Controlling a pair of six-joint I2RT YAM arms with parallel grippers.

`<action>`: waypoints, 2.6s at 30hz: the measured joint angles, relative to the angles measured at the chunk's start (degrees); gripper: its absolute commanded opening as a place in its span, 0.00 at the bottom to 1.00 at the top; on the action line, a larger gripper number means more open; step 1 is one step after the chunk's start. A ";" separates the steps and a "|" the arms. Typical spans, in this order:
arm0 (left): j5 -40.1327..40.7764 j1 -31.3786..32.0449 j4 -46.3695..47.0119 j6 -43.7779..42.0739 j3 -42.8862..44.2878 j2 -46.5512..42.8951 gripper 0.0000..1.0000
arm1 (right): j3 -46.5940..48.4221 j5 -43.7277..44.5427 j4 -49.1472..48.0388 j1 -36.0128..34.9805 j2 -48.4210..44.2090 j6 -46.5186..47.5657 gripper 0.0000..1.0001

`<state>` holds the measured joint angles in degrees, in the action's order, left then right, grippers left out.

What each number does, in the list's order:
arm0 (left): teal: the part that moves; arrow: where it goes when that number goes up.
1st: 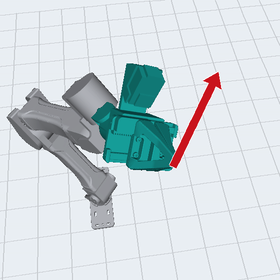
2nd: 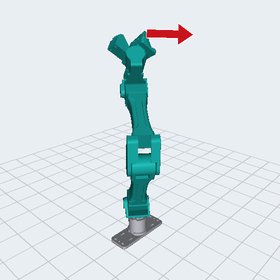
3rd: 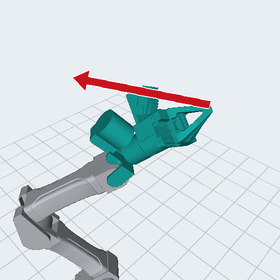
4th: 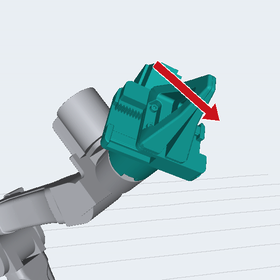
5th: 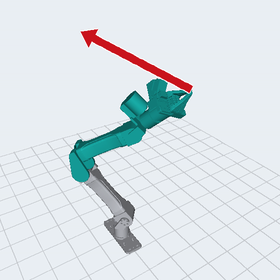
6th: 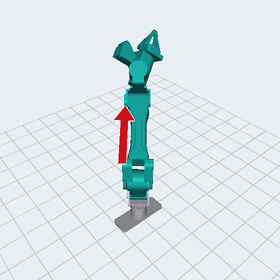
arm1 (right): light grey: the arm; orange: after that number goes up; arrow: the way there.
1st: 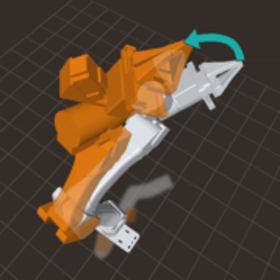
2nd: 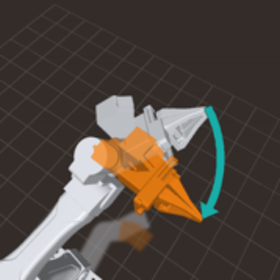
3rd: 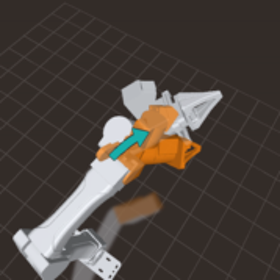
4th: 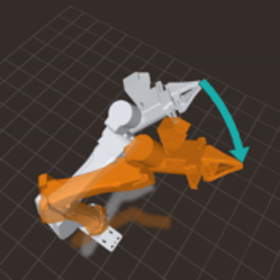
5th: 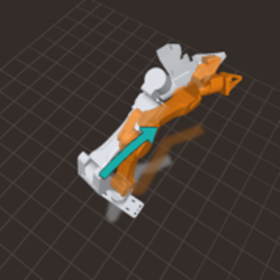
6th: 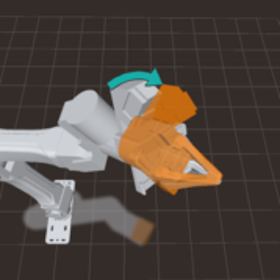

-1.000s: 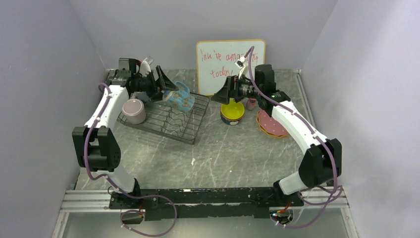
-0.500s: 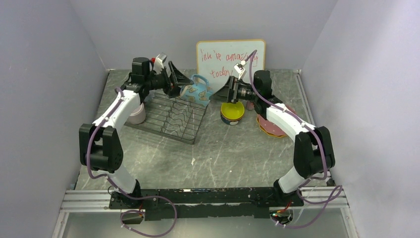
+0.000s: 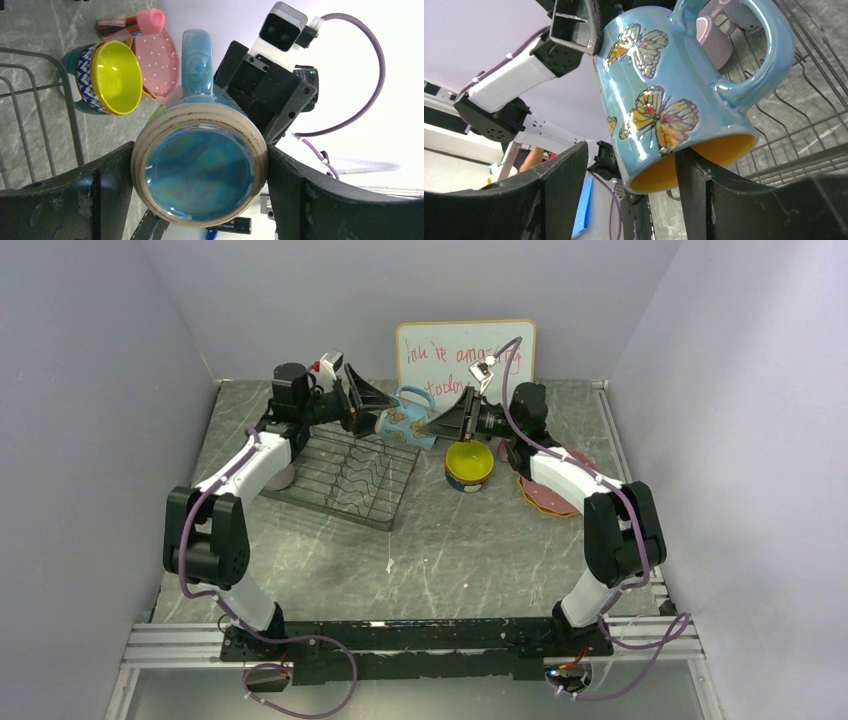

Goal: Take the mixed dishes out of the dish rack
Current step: Pick up the cup from the dish rack, then place the cup at the center of the board.

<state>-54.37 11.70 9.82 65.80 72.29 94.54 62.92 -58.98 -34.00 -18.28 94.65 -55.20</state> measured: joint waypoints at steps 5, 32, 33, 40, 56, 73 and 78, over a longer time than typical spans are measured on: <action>-0.48 0.28 5.46 3.32 -2.32 0.00 0.03 | 0.02 -0.28 -6.08 -0.02 2.14 -4.96 0.54; -2.12 2.23 17.20 6.60 -5.51 0.02 0.94 | -3.32 -4.87 -20.44 2.67 0.76 -18.69 0.00; -2.19 2.27 16.55 6.05 -5.51 0.02 0.94 | -3.72 -4.90 -20.22 2.80 0.24 -18.29 0.00; -3.04 1.60 15.28 3.74 -5.51 0.00 0.94 | -5.97 -5.20 -18.62 5.25 -2.49 -16.37 0.00; 3.41 -2.56 -11.67 -23.93 4.42 -8.28 0.93 | -1.99 -3.80 24.20 11.17 -14.93 18.67 0.00; 22.01 -2.58 -40.81 -56.59 9.75 -14.69 0.94 | 13.49 30.75 89.79 9.25 -20.15 77.53 0.00; 24.30 -2.58 -42.03 -59.23 9.73 -15.67 0.94 | 10.45 40.72 94.03 4.63 -20.55 84.02 0.00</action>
<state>-30.06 9.13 -32.21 6.57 82.02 78.87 73.36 -18.26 60.03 -13.65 74.11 28.82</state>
